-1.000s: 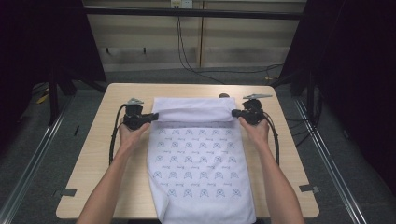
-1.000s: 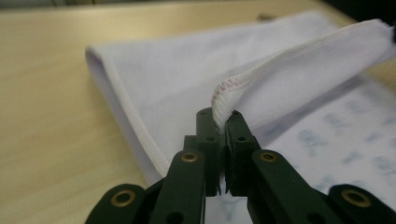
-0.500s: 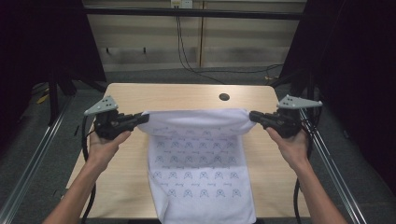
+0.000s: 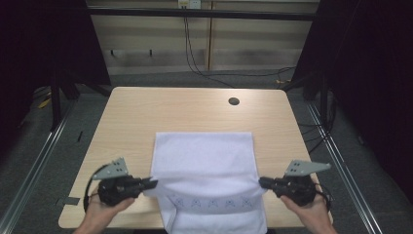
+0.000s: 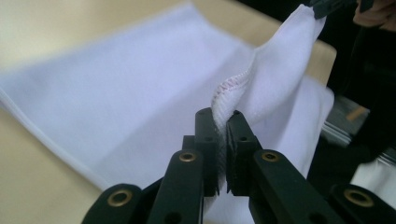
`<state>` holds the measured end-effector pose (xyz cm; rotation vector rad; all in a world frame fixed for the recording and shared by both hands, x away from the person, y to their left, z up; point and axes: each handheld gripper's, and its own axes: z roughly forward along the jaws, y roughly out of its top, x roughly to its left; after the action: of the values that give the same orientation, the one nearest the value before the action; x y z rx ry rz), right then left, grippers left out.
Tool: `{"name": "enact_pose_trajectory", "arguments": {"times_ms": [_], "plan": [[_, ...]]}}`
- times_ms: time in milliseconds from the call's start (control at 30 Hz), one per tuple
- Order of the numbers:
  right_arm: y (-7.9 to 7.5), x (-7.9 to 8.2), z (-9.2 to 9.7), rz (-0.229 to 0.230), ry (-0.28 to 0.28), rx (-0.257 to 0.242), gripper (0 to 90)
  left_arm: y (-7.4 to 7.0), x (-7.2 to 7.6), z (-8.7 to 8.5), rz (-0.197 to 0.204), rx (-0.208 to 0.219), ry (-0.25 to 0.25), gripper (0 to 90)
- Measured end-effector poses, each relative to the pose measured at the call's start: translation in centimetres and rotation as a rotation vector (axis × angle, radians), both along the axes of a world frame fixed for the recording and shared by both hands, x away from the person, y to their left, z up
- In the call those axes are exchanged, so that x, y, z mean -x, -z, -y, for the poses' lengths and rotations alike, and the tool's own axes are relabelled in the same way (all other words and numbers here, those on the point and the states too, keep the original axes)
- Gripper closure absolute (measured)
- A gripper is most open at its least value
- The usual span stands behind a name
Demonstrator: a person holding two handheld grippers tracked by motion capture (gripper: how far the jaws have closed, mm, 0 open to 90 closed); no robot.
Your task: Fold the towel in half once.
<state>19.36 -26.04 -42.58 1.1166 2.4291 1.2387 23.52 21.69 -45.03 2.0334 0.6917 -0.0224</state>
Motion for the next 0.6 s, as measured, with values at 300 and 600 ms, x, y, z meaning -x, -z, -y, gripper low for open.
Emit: {"name": "enact_pose_trajectory", "arguments": {"times_ms": [300, 600], "plan": [[6.2, -1.5, -0.7, -0.194, -0.010, 0.101, 85.8, 4.4, -1.5, 1.4, -0.054, -0.172, 0.012, 85.5], [6.5, -6.8, -0.9, -0.118, 0.087, 0.137, 85.7, 4.9, -6.8, 2.4, 0.019, -0.171, -0.113, 84.8]]}}
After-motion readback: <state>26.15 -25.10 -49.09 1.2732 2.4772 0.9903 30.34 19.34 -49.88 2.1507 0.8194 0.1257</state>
